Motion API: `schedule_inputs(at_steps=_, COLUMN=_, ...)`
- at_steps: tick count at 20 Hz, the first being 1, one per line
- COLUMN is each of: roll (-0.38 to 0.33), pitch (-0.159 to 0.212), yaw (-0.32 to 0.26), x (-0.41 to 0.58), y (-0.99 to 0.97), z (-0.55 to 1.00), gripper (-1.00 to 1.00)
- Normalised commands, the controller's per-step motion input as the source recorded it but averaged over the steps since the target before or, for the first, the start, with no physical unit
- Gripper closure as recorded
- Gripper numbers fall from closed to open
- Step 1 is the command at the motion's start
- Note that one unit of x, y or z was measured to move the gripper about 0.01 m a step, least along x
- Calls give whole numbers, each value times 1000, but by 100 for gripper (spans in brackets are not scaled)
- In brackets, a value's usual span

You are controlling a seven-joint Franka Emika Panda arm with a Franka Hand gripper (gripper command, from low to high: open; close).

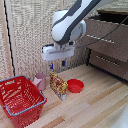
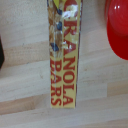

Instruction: Meticulously direct the gripper system near the nourishment stick. Grapple the nourishment stick firmly with the gripper system. Progress with the gripper system grasping the stick toward the storage box. Tenderly permit the nourishment stick to descend into the box.

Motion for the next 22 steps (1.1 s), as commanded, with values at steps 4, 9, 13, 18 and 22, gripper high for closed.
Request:
schedule_inputs(at_steps=4, roll=-2, pitch=29, yaw=87, x=95, y=19, z=-616, gripper=-100)
schedule_inputs(at_steps=9, roll=-7, pitch=1, yaw=87, x=56, y=13, z=-458, gripper=-100)
schedule_inputs(at_steps=13, roll=-20, pitch=18, yaw=83, x=0, y=30, z=-166, gripper=100)
schedule_inputs(at_steps=18, roll=-4, pitch=8, yaw=9, x=0, y=58, z=-6, gripper=100)
schedule_inputs(at_steps=22, roll=-1, pitch=5, yaw=-1, x=34, y=140, z=34, gripper=100)
